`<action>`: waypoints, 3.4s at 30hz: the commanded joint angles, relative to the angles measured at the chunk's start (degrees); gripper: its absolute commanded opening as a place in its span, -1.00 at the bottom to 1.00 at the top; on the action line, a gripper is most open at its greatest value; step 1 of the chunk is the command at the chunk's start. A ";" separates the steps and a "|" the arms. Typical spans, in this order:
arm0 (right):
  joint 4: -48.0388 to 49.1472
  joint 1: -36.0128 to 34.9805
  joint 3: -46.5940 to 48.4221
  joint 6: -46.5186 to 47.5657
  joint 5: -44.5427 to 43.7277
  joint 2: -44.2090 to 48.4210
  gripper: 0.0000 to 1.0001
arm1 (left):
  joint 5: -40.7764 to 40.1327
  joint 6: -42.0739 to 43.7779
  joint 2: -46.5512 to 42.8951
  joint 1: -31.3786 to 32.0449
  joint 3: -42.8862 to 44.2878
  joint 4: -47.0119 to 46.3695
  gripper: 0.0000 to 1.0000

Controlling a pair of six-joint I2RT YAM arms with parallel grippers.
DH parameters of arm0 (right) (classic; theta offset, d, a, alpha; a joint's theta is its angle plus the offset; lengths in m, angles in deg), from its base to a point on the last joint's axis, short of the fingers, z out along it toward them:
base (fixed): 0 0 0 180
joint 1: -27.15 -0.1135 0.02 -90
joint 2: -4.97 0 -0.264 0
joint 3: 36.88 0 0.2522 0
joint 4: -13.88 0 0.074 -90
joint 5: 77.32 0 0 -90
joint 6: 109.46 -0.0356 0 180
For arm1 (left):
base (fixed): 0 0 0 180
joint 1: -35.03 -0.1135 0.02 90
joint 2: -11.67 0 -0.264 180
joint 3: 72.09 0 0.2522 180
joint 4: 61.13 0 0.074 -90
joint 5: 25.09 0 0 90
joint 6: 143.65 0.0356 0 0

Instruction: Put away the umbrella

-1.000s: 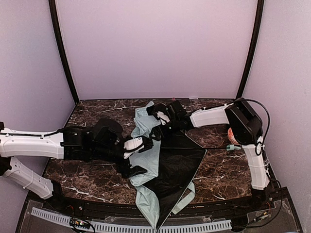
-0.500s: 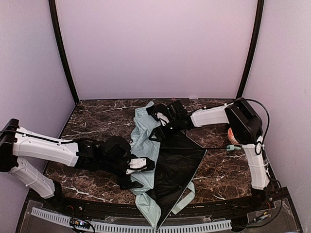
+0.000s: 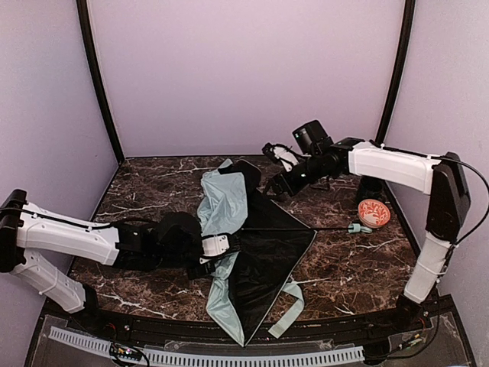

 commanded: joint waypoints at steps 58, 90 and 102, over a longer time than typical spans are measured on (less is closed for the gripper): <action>15.87 2.26 2.69 -1.88 -10.75 19.14 -1.00 | -9.64 -2.11 -35.96 -0.07 -8.21 -19.94 0.92; 2.89 -6.41 -34.89 -16.51 -2.75 16.20 -1.00 | -18.57 -2.90 -27.62 -0.20 -9.54 -20.07 0.88; -3.17 -3.24 -15.24 -7.69 -7.97 19.70 0.48 | -19.92 -29.66 -16.32 -20.06 -0.82 1.70 0.50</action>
